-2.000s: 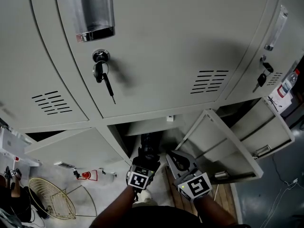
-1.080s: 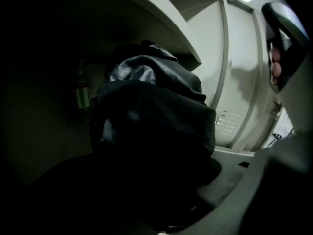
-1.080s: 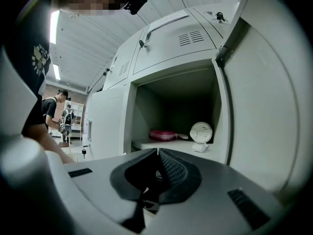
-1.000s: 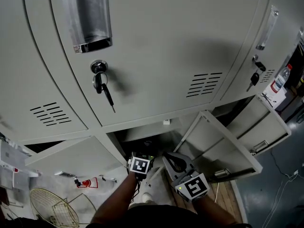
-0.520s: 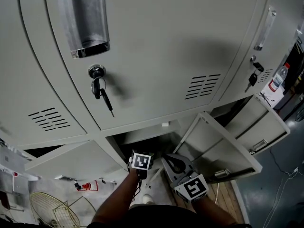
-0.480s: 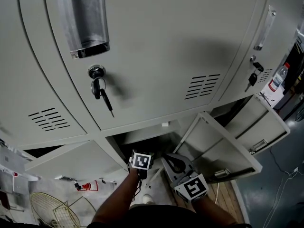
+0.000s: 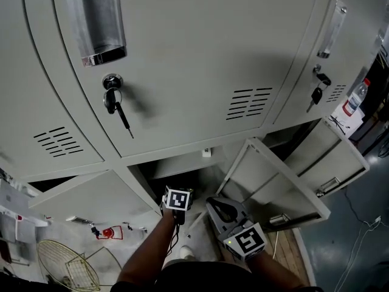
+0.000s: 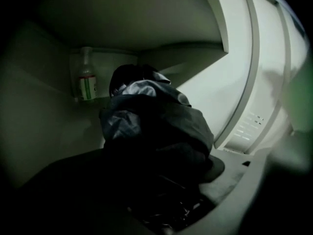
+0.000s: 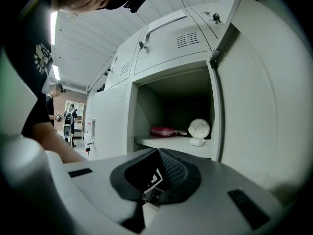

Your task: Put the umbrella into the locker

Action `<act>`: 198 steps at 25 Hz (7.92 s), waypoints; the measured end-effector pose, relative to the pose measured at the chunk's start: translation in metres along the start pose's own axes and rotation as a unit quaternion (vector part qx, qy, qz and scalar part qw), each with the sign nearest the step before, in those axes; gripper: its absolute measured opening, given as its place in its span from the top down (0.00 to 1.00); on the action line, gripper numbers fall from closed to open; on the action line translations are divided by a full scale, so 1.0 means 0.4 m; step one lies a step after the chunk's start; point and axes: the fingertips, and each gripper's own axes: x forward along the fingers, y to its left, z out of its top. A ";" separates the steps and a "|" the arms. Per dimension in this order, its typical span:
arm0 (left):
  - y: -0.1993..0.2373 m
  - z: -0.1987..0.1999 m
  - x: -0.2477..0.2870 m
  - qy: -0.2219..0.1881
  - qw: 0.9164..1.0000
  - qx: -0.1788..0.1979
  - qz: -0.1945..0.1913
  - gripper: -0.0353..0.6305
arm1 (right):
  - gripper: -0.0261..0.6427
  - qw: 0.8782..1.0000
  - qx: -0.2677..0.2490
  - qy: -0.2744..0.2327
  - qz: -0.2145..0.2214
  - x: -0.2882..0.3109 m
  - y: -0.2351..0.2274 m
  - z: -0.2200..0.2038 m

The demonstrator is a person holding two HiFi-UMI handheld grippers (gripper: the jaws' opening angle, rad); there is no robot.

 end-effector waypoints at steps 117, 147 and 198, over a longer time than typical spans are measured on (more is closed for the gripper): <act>-0.127 -0.087 -0.231 -0.025 0.999 -0.011 0.047 0.72 | 0.92 0.997 0.017 0.016 0.074 -0.093 0.083 -0.023; -0.034 -0.029 -0.072 -0.019 0.999 -0.009 0.043 0.73 | 0.92 0.998 0.011 0.026 0.048 -0.075 0.055 -0.029; -0.379 0.106 -0.879 -0.327 0.939 0.023 0.101 0.91 | 0.92 0.996 -0.043 -0.045 0.058 -0.393 0.088 0.115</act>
